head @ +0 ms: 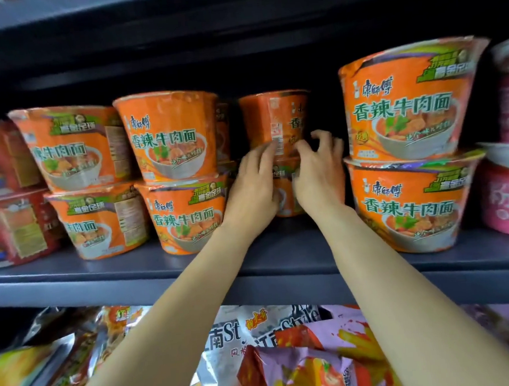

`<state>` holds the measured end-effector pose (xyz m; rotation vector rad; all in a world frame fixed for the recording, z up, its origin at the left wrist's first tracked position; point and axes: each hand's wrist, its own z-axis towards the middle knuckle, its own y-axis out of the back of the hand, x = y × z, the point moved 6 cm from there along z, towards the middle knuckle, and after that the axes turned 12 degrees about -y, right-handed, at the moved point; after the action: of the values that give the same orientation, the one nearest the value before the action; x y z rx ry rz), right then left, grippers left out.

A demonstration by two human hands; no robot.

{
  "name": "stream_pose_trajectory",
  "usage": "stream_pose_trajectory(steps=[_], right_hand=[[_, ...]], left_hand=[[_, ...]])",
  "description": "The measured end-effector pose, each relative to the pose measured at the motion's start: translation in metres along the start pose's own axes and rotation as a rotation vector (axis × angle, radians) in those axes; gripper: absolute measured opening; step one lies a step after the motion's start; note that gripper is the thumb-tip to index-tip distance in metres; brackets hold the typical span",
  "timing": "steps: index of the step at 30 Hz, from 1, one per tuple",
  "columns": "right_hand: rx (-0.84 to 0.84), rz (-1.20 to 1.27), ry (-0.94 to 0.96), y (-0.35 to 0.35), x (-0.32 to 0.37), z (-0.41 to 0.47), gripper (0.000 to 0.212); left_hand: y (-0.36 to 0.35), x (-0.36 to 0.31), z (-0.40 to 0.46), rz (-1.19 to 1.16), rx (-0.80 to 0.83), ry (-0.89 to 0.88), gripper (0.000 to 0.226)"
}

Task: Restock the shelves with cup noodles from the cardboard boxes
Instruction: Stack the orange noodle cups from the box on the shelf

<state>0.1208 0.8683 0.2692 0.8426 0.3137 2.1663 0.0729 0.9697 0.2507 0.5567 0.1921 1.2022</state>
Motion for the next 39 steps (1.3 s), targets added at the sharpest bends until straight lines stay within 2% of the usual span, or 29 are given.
stream_pose_trajectory(steps=[3, 5, 7, 10, 12, 14, 16, 19, 24, 28, 35, 39], right_hand=[[-0.057, 0.051, 0.141, 0.004, 0.01, -0.004, 0.028], [-0.068, 0.059, 0.139, 0.002, 0.008, -0.001, 0.023], [-0.078, 0.066, 0.078, 0.003, 0.001, 0.003, 0.02], [-0.071, 0.227, -0.008, 0.001, -0.008, 0.012, 0.021], [-0.065, 0.133, 0.005, -0.002, -0.007, 0.013, 0.021], [0.018, 0.097, 0.031, -0.007, -0.004, 0.01, 0.019], [0.021, 0.058, 0.087, -0.005, 0.001, 0.004, 0.025], [0.017, 0.051, 0.066, -0.003, 0.0, 0.003, 0.032], [0.042, -0.052, -0.043, -0.013, -0.003, 0.007, 0.046], [0.054, -0.051, -0.106, -0.018, -0.006, 0.012, 0.043], [0.07, 0.092, -0.078, -0.011, -0.003, 0.01, 0.031], [-0.086, 0.061, -0.059, 0.006, 0.017, 0.015, 0.05]], left_hand=[[-0.012, 0.014, 0.0, 0.049, 0.107, 0.151, 0.079], [-0.016, 0.018, -0.001, 0.05, 0.165, 0.202, 0.078], [-0.014, 0.014, 0.001, 0.043, 0.157, 0.148, 0.073], [-0.01, 0.006, 0.002, 0.036, 0.13, 0.038, 0.072], [-0.01, 0.005, 0.002, 0.002, 0.113, 0.017, 0.074], [-0.009, 0.006, 0.001, -0.041, 0.106, 0.01, 0.076], [-0.008, 0.008, 0.0, -0.071, 0.098, 0.012, 0.078], [-0.008, 0.009, 0.001, -0.071, 0.093, 0.054, 0.08], [-0.014, 0.01, -0.002, 0.097, 0.227, 0.133, 0.079], [-0.021, 0.006, -0.002, 0.171, 0.335, 0.065, 0.081], [-0.014, 0.005, -0.001, 0.319, 0.332, 0.059, 0.076], [-0.015, 0.003, -0.001, 0.342, 0.368, 0.053, 0.078]])
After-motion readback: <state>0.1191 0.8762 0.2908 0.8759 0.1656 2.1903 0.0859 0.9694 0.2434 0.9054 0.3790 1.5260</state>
